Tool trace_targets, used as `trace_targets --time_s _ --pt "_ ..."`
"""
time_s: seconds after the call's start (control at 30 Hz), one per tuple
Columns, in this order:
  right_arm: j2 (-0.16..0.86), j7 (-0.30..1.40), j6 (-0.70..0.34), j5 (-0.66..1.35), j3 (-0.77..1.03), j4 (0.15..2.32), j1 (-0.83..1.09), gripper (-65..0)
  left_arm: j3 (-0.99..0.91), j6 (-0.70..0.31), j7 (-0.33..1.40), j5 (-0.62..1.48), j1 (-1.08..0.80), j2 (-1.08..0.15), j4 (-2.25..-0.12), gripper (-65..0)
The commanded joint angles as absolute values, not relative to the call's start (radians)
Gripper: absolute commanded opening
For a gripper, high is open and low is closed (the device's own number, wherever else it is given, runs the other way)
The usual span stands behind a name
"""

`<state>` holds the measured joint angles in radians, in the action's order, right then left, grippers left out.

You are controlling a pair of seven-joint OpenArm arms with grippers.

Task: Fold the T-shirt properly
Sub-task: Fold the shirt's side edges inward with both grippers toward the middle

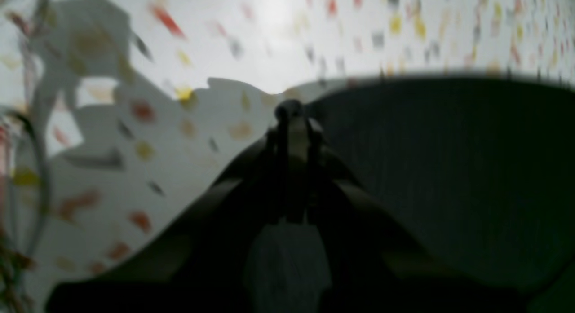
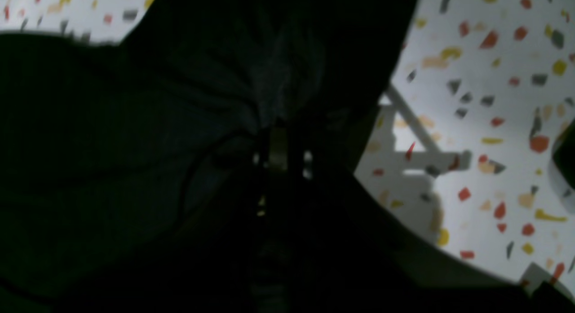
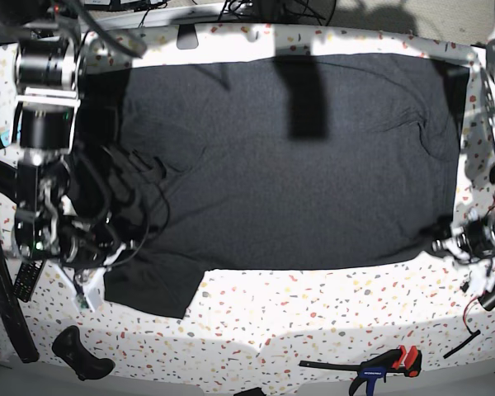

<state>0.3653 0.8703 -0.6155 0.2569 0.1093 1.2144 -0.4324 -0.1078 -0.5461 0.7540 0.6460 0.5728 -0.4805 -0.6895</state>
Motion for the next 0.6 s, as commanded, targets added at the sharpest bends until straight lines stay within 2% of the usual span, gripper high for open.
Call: trace_targets --time_s 0.0,0.17,0.33,0.57 --pt "0.377 0.854 -0.607 0.261 0.115 1.268 -0.443 -65.0 -0.112 -0.552 0.753 0.689 0.576 -0.501 -0.744 -65.0" --pt "0.377 0.878 -0.603 0.246 0.154 1.407 -0.327 -65.0 -0.112 -0.545 0.793 0.744 0.395 -0.502 -0.984 -65.0" --pt "0.377 0.880 -0.602 0.229 0.241 1.495 -0.214 -65.0 -0.112 -0.470 0.793 0.687 0.248 -0.503 -1.232 -65.0" --pt "0.378 0.891 -0.603 0.247 0.342 1.584 -0.131 -65.0 -0.112 -0.371 0.825 0.574 0.188 -0.504 -1.472 -65.0"
